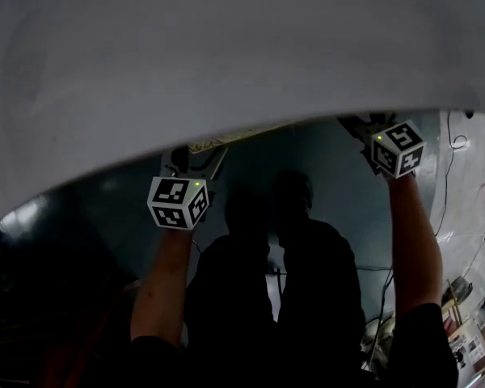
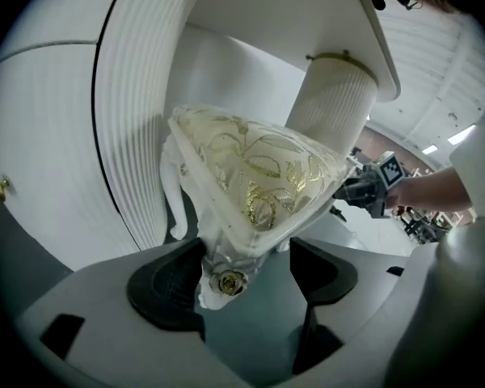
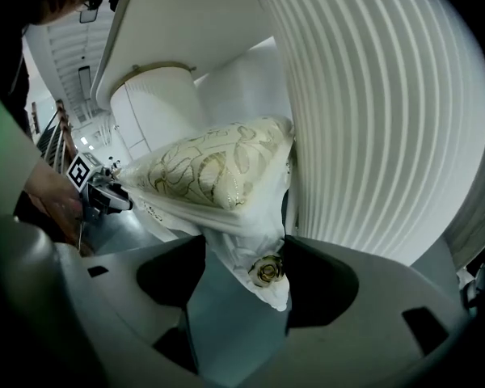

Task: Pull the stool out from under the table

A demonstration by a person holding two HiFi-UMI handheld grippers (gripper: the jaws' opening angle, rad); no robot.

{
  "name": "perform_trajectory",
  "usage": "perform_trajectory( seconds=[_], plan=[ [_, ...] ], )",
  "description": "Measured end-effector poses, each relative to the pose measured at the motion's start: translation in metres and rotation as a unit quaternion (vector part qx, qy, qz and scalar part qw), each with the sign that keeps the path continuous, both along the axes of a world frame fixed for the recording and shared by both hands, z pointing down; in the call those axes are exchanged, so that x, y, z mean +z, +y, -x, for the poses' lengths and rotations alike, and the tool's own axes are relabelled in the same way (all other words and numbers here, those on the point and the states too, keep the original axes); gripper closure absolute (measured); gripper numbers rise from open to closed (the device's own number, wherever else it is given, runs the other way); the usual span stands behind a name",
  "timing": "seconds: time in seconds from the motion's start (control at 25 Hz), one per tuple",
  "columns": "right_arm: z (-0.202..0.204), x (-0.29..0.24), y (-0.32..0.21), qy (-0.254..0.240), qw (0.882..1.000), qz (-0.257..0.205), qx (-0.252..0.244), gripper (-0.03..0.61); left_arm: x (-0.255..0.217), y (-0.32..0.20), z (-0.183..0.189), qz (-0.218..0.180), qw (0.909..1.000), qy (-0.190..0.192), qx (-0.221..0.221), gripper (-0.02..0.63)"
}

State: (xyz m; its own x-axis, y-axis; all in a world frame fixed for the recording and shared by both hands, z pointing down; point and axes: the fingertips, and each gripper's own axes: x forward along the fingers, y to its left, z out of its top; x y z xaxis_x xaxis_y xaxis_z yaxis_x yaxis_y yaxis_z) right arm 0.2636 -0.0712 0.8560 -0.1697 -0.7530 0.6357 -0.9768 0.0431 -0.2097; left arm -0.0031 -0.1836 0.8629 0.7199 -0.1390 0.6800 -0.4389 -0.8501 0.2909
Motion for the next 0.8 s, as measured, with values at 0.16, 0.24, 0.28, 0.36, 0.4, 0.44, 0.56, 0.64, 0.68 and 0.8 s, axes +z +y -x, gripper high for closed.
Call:
perform_trajectory(
  seconds=[0.16,0.24,0.28,0.36,0.4,0.44,0.56,0.64,0.68,0.8],
  plan=[
    [0.017,-0.005,-0.008,-0.009,1.000,0.020,-0.007,0.325,-0.007,-0.015,0.014,0.009,0.9999,-0.012,-0.004,0.275],
    [0.033,-0.040,-0.028,-0.018,0.999,0.026,0.000,0.325,-0.042,-0.041,0.027,0.013,0.9996,-0.025,0.004,0.275],
    [0.036,-0.049,-0.034,-0.024,0.999,0.029,0.005,0.325,-0.053,-0.050,0.028,0.015,0.9993,-0.032,0.008,0.275],
    [0.039,-0.052,-0.034,-0.039,0.998,0.042,0.016,0.324,-0.060,-0.058,0.026,0.021,0.9983,-0.051,0.016,0.275],
    [0.040,-0.050,-0.032,-0.045,0.998,0.050,0.019,0.324,-0.061,-0.059,0.024,0.024,0.9976,-0.063,0.019,0.275],
    [0.040,-0.050,-0.030,-0.049,0.997,0.061,0.020,0.324,-0.062,-0.059,0.023,0.027,0.9966,-0.075,0.020,0.275],
    [0.041,-0.050,-0.025,-0.049,0.994,0.095,0.014,0.322,-0.063,-0.057,0.022,0.045,0.9942,-0.097,0.018,0.275],
    [0.043,-0.050,-0.024,-0.051,0.992,0.113,0.011,0.322,-0.064,-0.056,0.023,0.055,0.9921,-0.110,0.026,0.275],
    [0.043,-0.050,-0.024,-0.055,0.991,0.120,0.010,0.322,-0.065,-0.056,0.024,0.059,0.9905,-0.120,0.033,0.275],
    [0.050,-0.050,-0.023,-0.073,0.987,0.144,0.003,0.322,-0.069,-0.057,0.027,0.078,0.9849,-0.147,0.047,0.273]
  ],
)
